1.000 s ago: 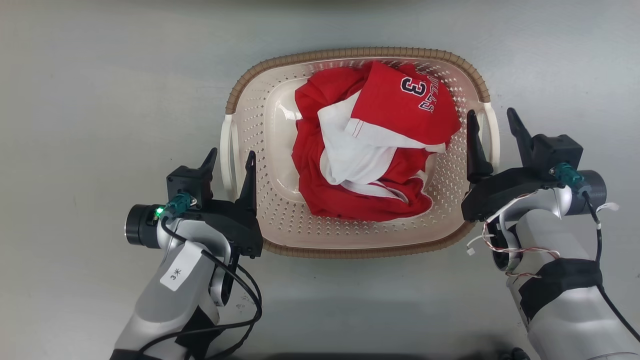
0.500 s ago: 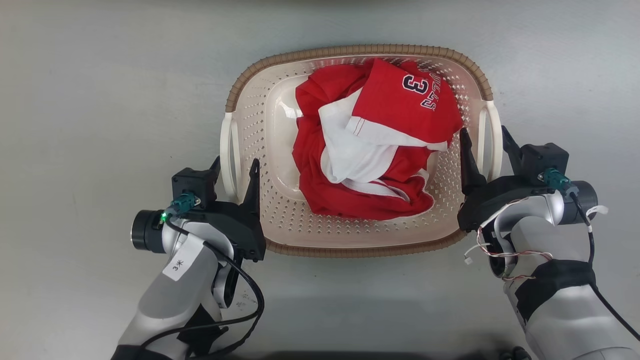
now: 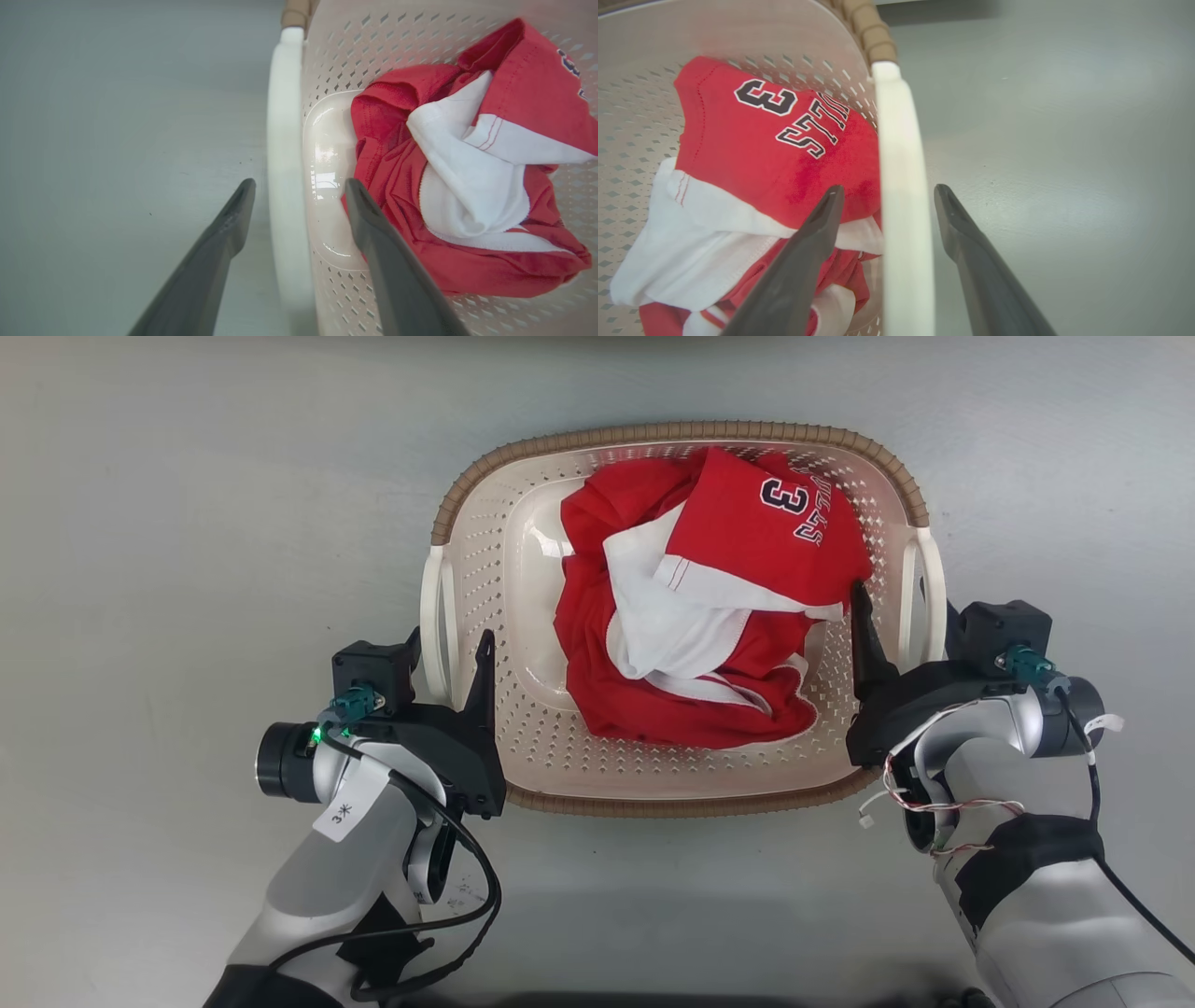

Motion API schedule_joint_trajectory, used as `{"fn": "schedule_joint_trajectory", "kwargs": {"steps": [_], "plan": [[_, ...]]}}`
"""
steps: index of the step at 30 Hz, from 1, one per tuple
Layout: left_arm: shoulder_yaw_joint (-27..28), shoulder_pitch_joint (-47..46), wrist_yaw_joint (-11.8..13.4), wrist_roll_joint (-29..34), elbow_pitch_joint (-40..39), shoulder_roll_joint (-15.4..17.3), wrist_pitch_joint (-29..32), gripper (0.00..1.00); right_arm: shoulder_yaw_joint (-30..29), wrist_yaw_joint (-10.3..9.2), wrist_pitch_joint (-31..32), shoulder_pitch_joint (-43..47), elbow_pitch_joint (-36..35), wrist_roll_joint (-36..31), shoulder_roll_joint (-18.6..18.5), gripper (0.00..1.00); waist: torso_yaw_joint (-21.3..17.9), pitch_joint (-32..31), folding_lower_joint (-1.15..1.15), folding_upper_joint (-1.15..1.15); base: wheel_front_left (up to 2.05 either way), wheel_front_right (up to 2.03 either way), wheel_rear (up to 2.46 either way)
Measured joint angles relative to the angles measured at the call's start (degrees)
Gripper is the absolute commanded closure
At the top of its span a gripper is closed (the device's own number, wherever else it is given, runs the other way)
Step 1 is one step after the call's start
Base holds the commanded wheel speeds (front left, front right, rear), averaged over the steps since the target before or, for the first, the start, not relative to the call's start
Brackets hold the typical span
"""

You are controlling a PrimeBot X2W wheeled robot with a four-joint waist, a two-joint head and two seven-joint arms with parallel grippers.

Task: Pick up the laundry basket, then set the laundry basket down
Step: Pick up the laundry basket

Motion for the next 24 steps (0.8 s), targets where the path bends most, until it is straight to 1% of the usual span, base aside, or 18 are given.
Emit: {"fn": "schedule_joint_trajectory", "kwargs": {"steps": [4,8,23,24], "plan": [[-0.76,-0.10,0.10,-0.69,0.46,-0.01,0.00,0.00,1.04,-0.42,0.00,-0.03,1.49,1.43,0.00,0.00,0.16,-0.10,0.00,0.00,0.00,0.00,0.00],[-1.86,-0.21,0.52,-2.89,0.82,-0.01,0.01,0.00,1.89,-0.57,0.00,-1.00,2.80,2.37,0.00,0.00,0.31,-0.12,0.00,0.00,0.00,0.00,0.00],[-5.71,-1.58,1.52,-6.92,1.78,-0.01,0.31,0.00,5.25,-1.93,0.00,-3.53,5.24,5.78,-0.01,0.00,0.66,0.01,0.00,0.00,0.00,0.00,0.00],[-5.97,-1.74,1.52,-6.99,1.87,-0.02,0.41,0.00,5.47,-1.93,0.00,-3.65,5.28,5.89,-0.01,0.02,0.67,0.02,0.00,0.00,0.00,0.00,0.00]]}}
